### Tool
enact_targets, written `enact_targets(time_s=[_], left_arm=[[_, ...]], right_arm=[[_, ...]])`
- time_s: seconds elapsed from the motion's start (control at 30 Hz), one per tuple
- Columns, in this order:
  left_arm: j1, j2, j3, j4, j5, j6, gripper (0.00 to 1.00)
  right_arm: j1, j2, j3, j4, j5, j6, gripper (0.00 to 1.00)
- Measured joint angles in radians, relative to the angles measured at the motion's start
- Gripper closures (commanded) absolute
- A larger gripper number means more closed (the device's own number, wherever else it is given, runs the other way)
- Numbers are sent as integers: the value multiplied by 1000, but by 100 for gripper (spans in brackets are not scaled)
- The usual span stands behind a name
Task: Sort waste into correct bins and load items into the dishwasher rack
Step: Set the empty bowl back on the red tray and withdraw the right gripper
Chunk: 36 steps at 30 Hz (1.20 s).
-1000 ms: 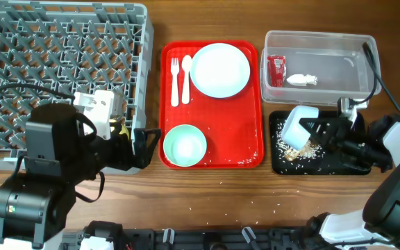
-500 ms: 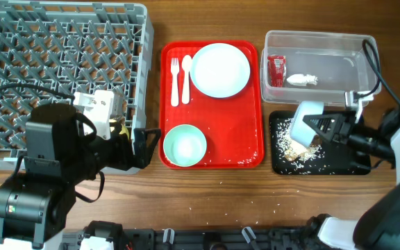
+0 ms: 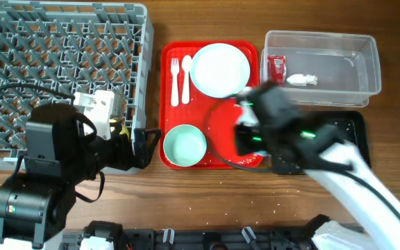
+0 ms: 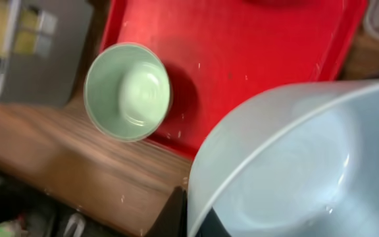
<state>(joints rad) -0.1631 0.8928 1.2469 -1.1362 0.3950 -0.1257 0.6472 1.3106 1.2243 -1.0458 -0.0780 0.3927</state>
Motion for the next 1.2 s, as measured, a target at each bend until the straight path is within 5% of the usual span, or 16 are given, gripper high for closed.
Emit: enact_targets(time_s=[0.13,0.27,0.33,0.57,0.63,0.93,1.2], left_arm=[[0,0,0,-1,0,0,0],[0,0,0,0,0,0,0],[0,0,0,0,0,0,0],[0,0,0,0,0,0,0],[0,0,0,0,0,0,0],[0,0,0,0,0,0,0],[0,0,0,0,0,0,0]], right_arm=[[84,270,0,94,98,121,94],[82,433,-1,177,175,185,55],[78,441,-1,193,177,187,46],[69,275,-4,159,122,147,43],[69,100,-4,152,111,138,0],[69,-640,7,101,105,179,0],[44,-757,-71,97,350,-11,0]])
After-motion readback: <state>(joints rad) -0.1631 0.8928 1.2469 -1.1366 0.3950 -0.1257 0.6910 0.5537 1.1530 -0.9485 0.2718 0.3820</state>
